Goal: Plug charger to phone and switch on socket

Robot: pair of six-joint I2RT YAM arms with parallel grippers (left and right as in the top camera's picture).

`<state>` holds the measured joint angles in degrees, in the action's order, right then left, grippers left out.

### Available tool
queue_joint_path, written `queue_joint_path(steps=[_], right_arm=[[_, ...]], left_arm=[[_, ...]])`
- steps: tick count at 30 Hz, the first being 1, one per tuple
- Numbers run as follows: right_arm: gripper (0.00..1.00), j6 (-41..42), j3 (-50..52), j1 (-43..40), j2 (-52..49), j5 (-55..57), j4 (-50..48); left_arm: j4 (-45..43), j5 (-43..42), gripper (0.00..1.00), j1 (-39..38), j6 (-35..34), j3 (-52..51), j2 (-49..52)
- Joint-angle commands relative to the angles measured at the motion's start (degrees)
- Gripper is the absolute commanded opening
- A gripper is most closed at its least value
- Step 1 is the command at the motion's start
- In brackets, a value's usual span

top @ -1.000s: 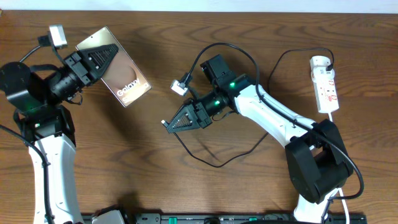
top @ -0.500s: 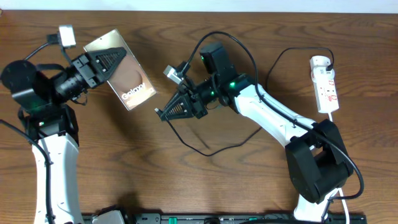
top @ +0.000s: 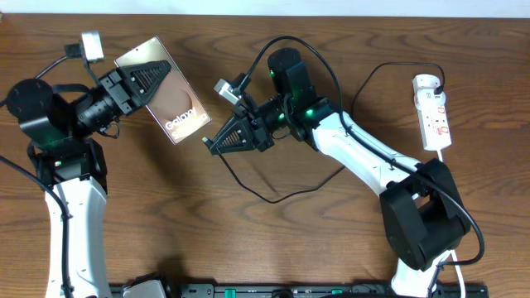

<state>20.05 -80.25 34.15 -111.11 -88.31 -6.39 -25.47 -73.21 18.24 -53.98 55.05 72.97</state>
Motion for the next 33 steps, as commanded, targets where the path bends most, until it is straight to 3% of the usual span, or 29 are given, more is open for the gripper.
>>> queue_joint_path(steps=[1,10,33], right_arm=[[0.01,1.2,-0.7,1.7,1.4,-1.2,-1.7],[0.01,7.2,-0.7,2.6,1.4,-1.2,-10.0],[0.01,8.9,-0.7,0.1,1.4,5.3,-10.6]], left_arm=[[-0.6,0.9,0.07,-0.2,0.3,0.5,-0.3],[-0.5,1.9,0.07,-0.2,0.3,0.1,-0.3],[-0.5,1.9,0.07,-0.2,-0.3,-0.1,-0.3]])
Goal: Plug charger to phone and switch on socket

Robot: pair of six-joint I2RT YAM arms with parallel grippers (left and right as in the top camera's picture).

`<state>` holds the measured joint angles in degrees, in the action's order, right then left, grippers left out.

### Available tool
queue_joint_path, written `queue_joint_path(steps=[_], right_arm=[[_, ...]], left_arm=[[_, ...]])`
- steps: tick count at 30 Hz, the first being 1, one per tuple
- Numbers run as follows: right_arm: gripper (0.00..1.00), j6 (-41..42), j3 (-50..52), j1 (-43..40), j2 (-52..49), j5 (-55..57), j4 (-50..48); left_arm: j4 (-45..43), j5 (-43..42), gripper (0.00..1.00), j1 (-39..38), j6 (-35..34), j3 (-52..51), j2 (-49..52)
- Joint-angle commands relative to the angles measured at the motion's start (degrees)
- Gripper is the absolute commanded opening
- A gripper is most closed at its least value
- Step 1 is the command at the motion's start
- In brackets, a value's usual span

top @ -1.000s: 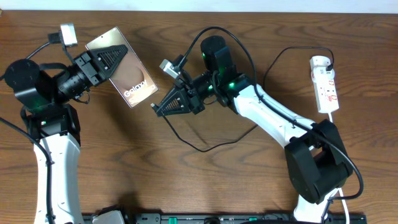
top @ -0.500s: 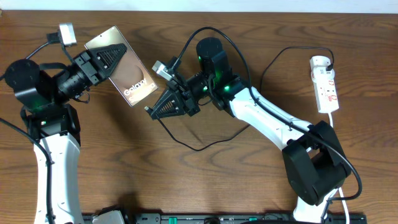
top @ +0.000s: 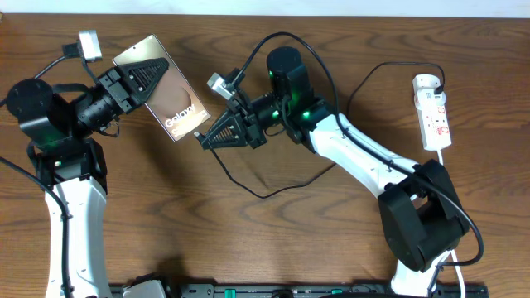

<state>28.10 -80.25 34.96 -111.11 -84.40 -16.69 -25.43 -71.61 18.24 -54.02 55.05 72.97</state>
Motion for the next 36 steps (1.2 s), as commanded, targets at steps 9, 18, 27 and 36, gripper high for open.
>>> queue_joint_path(steps=[9,18,27,36], right_arm=[[0.01,0.8,-0.7,-0.7,1.4,1.3,-0.3],[0.01,0.8,-0.7,-0.7,1.4,0.8,-0.7],[0.01,0.8,-0.7,-0.7,1.4,0.7,-0.7],[0.01,0.8,-0.7,-0.7,1.4,0.7,-0.7]], left_arm=[[-0.6,0.3,0.07,-0.2,-0.2,-0.1,-0.3],[-0.6,0.8,0.07,-0.2,0.5,-0.5,-0.3],[-0.4,1.2,0.07,-0.2,0.8,-0.5,-0.2],[-0.4,2.7,0.07,-0.2,1.2,-0.6,-0.2]])
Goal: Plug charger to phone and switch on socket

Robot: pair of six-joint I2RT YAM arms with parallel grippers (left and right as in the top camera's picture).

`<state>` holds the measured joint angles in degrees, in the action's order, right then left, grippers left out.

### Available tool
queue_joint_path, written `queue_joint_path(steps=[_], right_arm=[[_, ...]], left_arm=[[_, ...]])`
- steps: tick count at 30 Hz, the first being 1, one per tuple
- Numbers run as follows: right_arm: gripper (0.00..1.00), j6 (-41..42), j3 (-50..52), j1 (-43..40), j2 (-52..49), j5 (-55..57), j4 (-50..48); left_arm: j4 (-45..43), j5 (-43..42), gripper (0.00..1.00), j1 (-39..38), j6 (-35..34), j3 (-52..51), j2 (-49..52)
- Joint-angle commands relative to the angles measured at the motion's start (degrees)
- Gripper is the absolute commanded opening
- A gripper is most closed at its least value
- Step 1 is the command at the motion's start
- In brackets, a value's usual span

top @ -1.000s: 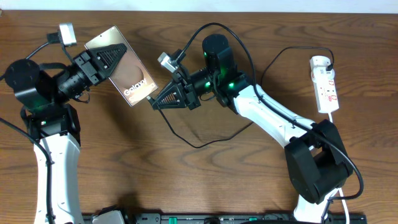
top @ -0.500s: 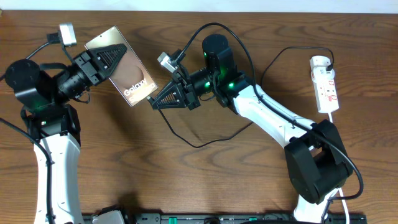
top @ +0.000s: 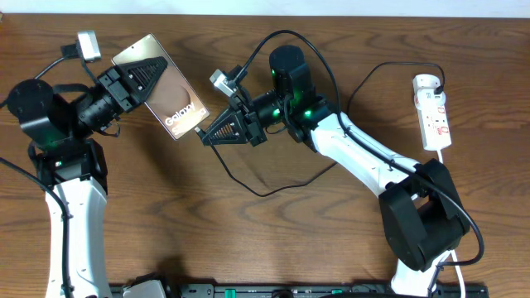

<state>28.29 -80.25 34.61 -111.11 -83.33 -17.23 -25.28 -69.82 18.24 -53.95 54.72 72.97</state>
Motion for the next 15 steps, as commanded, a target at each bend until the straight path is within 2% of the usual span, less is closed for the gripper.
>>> queue_joint_path(steps=[1,15], right_arm=[[0.01,0.6,-0.7,-0.4,1.4,-0.4,-0.2],[0.01,0.6,-0.7,-0.4,1.4,-0.4,-0.2]], left_arm=[[-0.5,0.9,0.07,-0.2,1.3,-0.3,-0.2],[-0.6,0.9,0.07,-0.2,1.4,-2.0,-0.2]])
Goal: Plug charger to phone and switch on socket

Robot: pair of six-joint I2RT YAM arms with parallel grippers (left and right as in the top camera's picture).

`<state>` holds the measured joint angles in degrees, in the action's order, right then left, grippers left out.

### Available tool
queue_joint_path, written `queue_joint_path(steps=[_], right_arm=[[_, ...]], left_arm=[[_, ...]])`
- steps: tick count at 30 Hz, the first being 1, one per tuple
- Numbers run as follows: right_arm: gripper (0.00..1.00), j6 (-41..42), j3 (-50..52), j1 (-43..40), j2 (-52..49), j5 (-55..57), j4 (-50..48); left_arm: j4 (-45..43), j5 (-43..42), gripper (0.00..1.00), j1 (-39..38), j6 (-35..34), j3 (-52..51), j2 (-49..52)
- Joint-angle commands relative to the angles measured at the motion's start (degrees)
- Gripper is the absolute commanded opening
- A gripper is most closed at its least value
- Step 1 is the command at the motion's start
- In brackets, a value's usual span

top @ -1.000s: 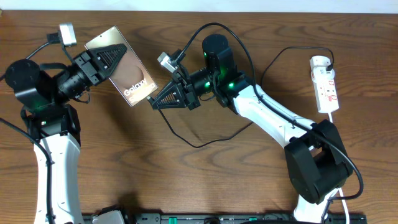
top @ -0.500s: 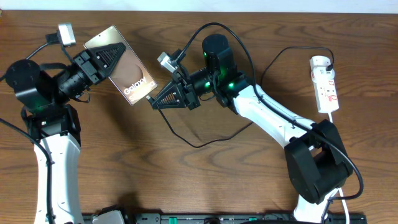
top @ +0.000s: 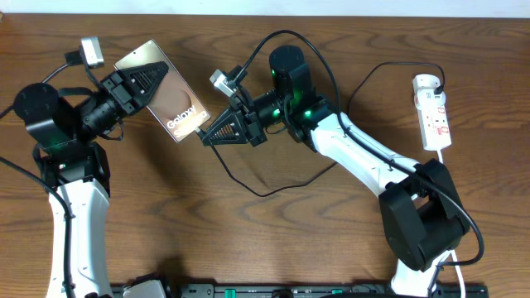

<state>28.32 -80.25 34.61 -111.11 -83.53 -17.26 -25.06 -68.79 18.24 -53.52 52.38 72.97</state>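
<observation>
The phone (top: 170, 98) is held tilted above the table, screen up with "Galaxy" on it, and my left gripper (top: 154, 79) is shut on its upper left part. My right gripper (top: 204, 137) is shut on the plug end of the black charger cable (top: 265, 192), its tip right at the phone's lower right edge. Whether the plug is in the port cannot be told. The white socket strip (top: 432, 112) lies at the far right, its switch too small to read.
The black cable loops over the table middle and runs behind my right arm to the socket strip. A black rail (top: 290, 290) lies along the front edge. The table's back edge is just behind the phone.
My left arm has shifted slightly to the right, carrying the phone a little nearer the right gripper's tip. The right gripper has stayed where it was.
At first my right gripper held the plug a short way right of the phone held by the left. Then it was closer, near the phone's lower edge. After that it was at the edge, and now the phone has nudged toward it.
</observation>
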Motion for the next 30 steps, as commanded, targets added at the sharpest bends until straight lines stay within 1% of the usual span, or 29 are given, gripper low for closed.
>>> queue_joint_path(steps=[1,13,30], right_arm=[[0.01,0.6,-0.7,-0.4,1.4,-0.2,-0.2],[0.01,0.3,-0.7,-0.4,1.4,0.0,-0.2],[0.01,0.4,-0.7,-0.4,1.4,0.0,-0.1]], left_arm=[[-0.8,-0.1,0.07,-0.2,1.0,0.3,-0.2],[-1.0,1.8,0.07,-0.2,-3.2,0.3,-0.2],[-1.0,2.4,0.07,-0.2,-5.5,0.3,-0.2]])
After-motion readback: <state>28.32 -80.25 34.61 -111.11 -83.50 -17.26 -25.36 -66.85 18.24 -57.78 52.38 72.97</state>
